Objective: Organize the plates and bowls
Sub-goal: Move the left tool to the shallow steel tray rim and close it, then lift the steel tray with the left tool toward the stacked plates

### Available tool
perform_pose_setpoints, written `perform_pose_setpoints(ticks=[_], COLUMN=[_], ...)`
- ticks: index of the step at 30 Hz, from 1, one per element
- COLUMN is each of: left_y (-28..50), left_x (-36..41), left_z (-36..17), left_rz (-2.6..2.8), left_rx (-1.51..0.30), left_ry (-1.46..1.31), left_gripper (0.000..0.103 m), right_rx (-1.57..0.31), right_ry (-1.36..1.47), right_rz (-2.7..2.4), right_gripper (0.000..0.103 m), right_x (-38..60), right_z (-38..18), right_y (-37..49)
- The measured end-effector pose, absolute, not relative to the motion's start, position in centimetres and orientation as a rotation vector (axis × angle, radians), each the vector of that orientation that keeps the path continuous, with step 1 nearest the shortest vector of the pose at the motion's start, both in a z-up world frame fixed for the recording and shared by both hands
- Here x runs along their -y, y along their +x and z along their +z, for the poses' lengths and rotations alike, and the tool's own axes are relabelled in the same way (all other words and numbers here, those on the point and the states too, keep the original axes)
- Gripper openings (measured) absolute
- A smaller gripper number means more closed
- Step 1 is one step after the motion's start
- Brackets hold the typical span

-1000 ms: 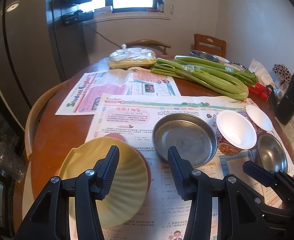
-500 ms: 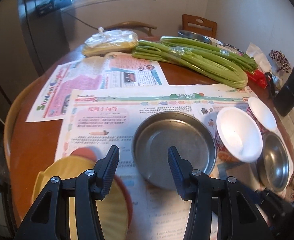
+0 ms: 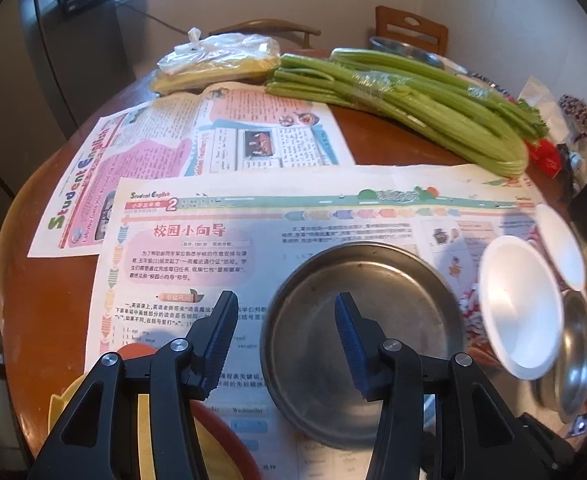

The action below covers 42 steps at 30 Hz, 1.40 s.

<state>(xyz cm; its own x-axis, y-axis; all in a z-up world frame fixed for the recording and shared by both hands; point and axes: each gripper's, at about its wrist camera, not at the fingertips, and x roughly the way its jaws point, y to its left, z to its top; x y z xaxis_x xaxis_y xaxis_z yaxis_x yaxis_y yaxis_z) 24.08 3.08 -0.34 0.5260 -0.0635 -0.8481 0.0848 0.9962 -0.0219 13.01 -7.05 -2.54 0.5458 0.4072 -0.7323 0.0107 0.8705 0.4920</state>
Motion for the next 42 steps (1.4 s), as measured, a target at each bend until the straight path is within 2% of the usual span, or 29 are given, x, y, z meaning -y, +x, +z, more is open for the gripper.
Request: perform_pose_setpoints(ticks=[18, 22, 28, 42], left_y=[25.3, 25.1, 24.5, 21.6], left_x=[-2.1, -2.2, -2.6, -3.4], left_z=[-3.4, -3.4, -2.9, 0.6], left_rz=[-0.116, -0.112, -0.112, -0.134], left_rx=[-1.094, -1.086, -1.073, -0.983], left_ry=[0.037, 0.043, 0.044, 0.016], left_gripper=[0.052, 0.048, 0.047, 0.047], right_rx=[-0.988, -0.975, -0.958, -0.917], right_ry=[0.444, 0.399, 0.324, 0.363], right_rz=[0.204, 0.200, 0.194, 0.255], right_gripper=[0.051, 0.052, 0.052, 0.052], right_x=[6.4, 5.9, 5.2, 5.8], right_z=[-3.3, -3.2, -3.1, -1.3], right_y=[15.8, 15.9, 15.8, 14.2])
